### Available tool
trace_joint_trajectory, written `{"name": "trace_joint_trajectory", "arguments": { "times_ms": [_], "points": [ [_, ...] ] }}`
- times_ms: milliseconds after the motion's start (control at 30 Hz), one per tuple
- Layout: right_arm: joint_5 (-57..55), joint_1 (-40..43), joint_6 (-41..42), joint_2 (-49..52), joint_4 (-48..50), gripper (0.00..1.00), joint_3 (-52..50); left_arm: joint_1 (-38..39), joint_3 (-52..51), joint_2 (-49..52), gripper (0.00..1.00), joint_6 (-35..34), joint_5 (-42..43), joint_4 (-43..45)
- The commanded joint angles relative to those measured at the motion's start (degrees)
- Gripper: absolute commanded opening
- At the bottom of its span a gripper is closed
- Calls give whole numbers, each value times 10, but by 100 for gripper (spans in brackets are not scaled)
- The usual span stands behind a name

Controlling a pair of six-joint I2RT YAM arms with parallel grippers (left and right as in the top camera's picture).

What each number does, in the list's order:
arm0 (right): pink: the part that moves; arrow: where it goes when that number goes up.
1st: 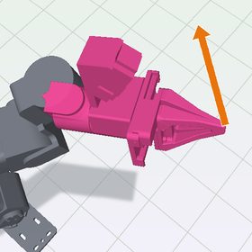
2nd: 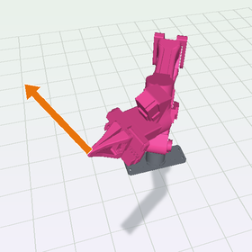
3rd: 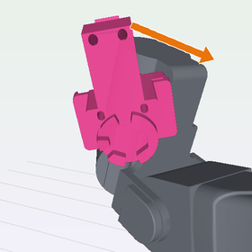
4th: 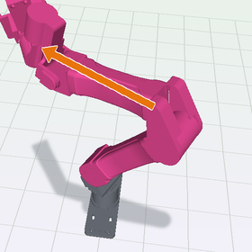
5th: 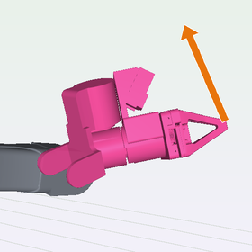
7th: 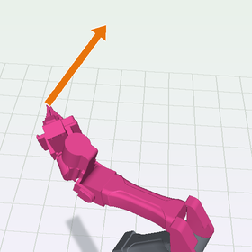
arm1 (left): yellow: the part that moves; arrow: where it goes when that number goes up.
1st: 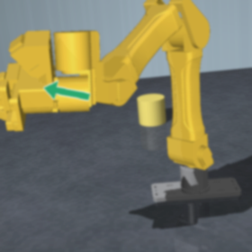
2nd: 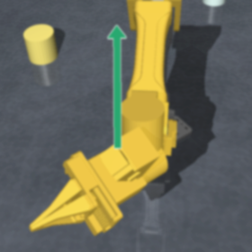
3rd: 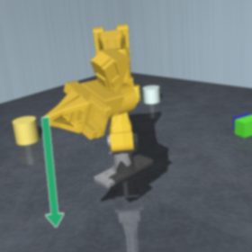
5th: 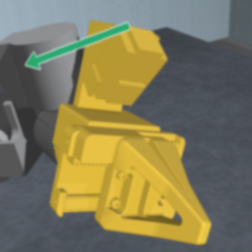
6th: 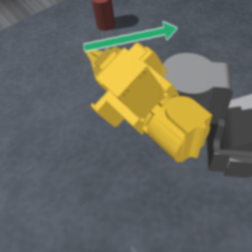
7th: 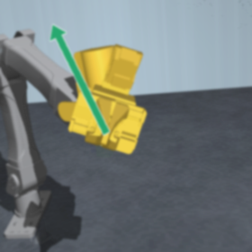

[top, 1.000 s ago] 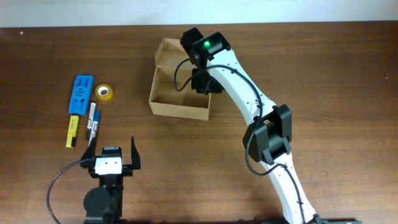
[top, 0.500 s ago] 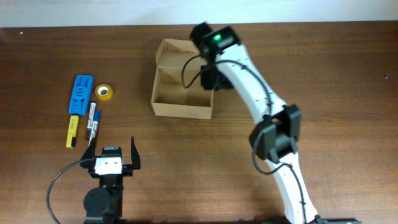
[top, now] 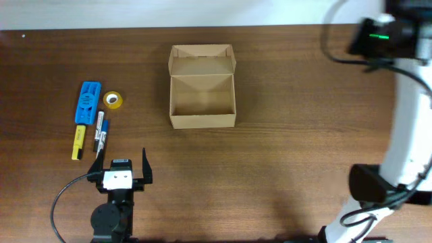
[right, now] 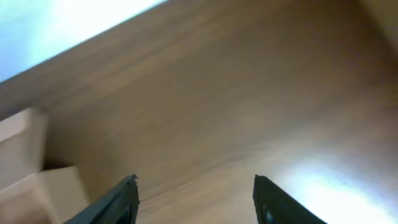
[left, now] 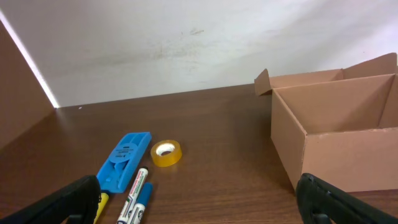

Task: Pack container
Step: 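Release the box and retract right arm to the right side, then reach left gripper over the blue duster and markers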

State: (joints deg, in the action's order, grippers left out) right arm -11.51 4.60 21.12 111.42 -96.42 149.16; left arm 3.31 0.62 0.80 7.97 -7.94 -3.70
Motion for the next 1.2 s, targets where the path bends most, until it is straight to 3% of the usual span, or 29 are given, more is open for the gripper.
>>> {"name": "trace_joint_trajectory", "arguments": {
  "times_ms": [0, 100, 267, 300, 333, 367, 533, 633, 733, 900, 1167],
  "points": [
    [26, 64, -44, 8, -9, 60, -6, -1, -1, -4, 100, 9, 2, -2],
    [68, 108, -45, 13, -9, 62, -17, -1, -1, -5, 100, 9, 2, 0],
    [68, 128, -56, 31, -2, 76, -73, -1, -1, -5, 100, 9, 1, 2],
    [68, 128, -58, 33, 4, 80, -90, -1, -1, -5, 100, 9, 2, 2],
    [68, 127, -59, 35, 12, 95, -111, -1, -1, -5, 100, 8, 2, 2],
    [68, 125, -59, 35, 26, 99, -139, -1, 0, -5, 100, 4, 5, 2],
    [63, 123, -59, 35, 100, 99, -280, -1, 30, -5, 100, 3, 21, -22],
    [49, 124, -59, 35, 145, 99, -350, -1, 94, -4, 100, 2, 9, -121],
    [43, 124, -59, 35, 165, 99, -393, -1, 181, 11, 100, -66, -29, -254],
    [44, 124, -59, 35, 168, 99, -409, -1, 303, 76, 100, -128, -35, -384],
    [44, 124, -59, 35, 168, 99, -409, -1, 452, 258, 100, -135, -68, -416]
  ]
}}
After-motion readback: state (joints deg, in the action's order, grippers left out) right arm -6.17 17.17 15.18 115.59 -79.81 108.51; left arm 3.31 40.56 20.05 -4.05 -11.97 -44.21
